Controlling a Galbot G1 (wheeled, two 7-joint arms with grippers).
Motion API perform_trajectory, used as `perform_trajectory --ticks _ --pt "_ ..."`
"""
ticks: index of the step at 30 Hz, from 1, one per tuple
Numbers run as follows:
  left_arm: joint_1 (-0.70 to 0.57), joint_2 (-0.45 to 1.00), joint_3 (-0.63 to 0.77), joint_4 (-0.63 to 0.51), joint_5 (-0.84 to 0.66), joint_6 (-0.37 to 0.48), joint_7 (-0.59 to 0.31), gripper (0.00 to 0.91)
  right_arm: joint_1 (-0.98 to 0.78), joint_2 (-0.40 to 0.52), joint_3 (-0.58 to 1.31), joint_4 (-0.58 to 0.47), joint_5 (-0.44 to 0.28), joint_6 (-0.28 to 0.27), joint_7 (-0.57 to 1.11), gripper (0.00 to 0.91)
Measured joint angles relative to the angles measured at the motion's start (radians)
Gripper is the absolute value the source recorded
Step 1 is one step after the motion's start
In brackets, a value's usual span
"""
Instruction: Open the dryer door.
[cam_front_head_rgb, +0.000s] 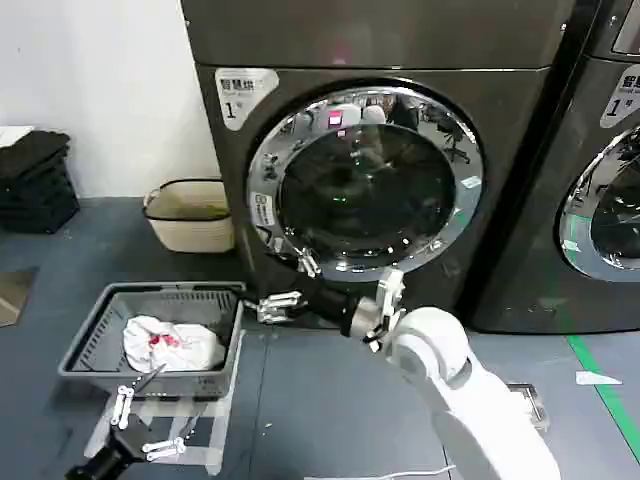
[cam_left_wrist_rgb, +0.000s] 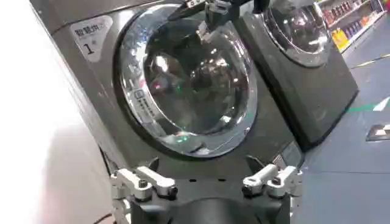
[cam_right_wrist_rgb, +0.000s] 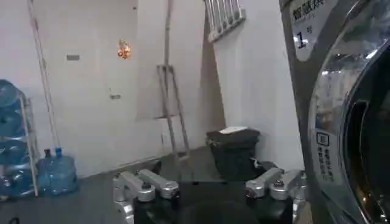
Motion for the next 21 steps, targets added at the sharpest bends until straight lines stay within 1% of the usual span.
perform_trajectory --ticks 6,13,21 --pt "-0.001 0.003 0.003 0.001 -0.001 0.002 0.0 0.907 -0.013 -0.014 0.02 0.009 0.0 0.009 0.002 0.907" --pt "-0.002 0.005 0.007 0.004 -0.001 0.004 -0.001 0.907 -0.041 -0.049 0.07 0.034 -0.005 -0.013 -0.028 0.907" --pt "-0.003 0.007 0.007 0.003 -0.003 0.003 -0.001 0.907 -0.094 -0.107 0.171 0.058 -0.008 -0.015 -0.046 0.907"
